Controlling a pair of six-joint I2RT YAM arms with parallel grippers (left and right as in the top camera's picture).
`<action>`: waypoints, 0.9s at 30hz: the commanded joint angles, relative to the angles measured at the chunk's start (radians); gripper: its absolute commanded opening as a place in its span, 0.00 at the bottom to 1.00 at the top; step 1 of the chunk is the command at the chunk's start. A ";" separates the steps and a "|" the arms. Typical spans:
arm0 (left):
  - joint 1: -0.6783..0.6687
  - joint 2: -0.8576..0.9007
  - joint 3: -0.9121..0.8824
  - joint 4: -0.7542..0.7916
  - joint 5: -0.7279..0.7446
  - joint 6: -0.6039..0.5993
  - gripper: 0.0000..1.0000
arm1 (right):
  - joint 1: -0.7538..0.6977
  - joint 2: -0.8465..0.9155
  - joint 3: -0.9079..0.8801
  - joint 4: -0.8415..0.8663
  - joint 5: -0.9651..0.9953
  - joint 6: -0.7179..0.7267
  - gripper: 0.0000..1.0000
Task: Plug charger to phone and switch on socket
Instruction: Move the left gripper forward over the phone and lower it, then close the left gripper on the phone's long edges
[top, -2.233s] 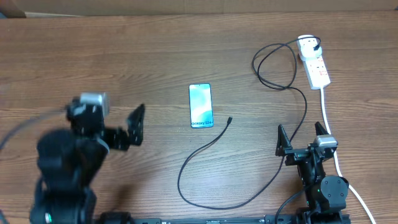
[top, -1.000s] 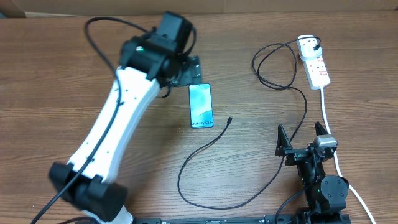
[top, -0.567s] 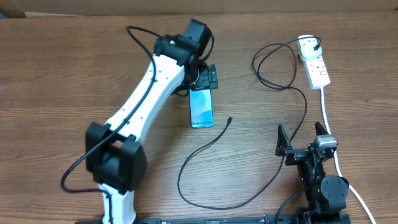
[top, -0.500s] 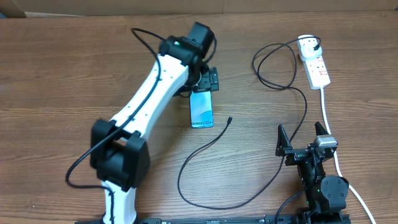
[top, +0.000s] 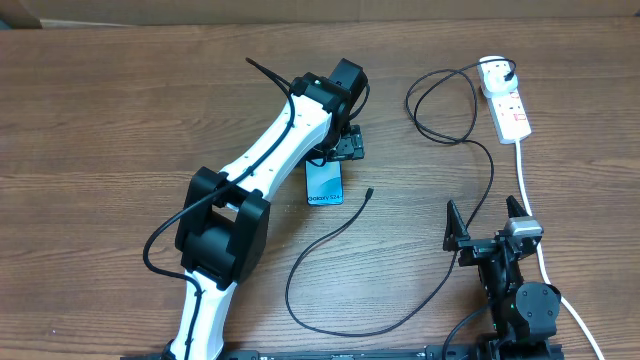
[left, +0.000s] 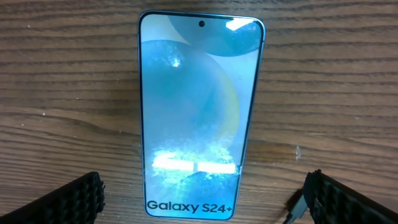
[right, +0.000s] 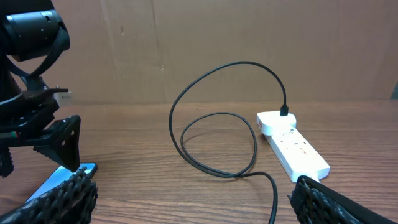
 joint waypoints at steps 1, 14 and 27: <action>0.001 0.010 0.004 0.001 -0.040 0.001 1.00 | -0.003 -0.012 -0.010 0.006 0.010 0.006 1.00; 0.002 0.034 -0.006 0.018 -0.016 0.026 1.00 | -0.003 -0.012 -0.010 0.006 0.010 0.006 1.00; 0.002 0.116 -0.006 0.018 -0.013 0.032 1.00 | -0.003 -0.012 -0.010 0.006 0.010 0.006 1.00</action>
